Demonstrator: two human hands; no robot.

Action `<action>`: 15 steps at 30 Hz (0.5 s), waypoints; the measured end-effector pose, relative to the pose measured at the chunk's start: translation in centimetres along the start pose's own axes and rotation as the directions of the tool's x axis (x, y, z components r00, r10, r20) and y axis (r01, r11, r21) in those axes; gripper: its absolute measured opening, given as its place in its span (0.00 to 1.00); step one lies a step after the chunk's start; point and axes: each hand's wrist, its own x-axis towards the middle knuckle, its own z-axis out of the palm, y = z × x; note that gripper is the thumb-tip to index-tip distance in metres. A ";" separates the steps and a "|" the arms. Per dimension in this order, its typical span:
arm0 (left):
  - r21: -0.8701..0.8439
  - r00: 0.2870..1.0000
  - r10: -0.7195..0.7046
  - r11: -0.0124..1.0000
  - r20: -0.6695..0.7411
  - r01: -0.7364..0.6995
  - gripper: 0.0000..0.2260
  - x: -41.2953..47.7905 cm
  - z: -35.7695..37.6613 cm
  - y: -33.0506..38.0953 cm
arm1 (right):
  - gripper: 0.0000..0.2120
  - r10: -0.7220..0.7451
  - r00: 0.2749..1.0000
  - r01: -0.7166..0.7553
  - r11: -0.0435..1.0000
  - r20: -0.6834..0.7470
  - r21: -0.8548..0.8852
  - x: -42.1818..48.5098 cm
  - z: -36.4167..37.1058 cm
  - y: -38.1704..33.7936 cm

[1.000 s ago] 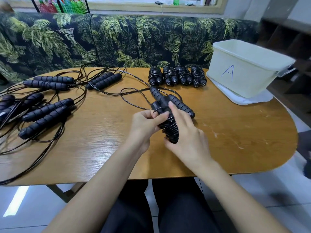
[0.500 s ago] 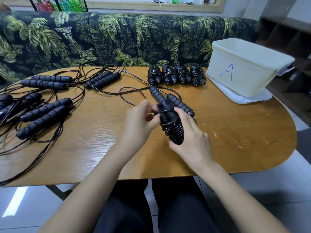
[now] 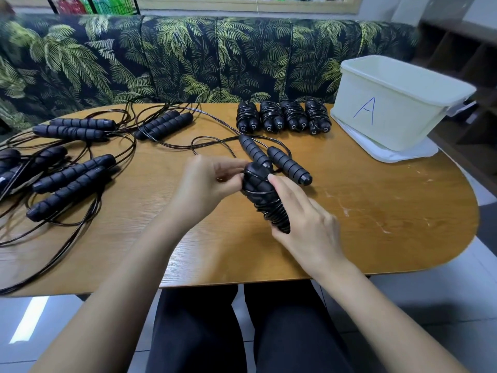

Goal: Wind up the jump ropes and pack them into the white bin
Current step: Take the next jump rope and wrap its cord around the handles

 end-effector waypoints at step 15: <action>-0.430 0.778 -0.478 0.651 0.408 0.626 0.06 1.1 -1.6 -2.1 | 0.43 -0.107 0.987 0.101 0.993 -0.116 -0.059 -1.2 1.1 0.6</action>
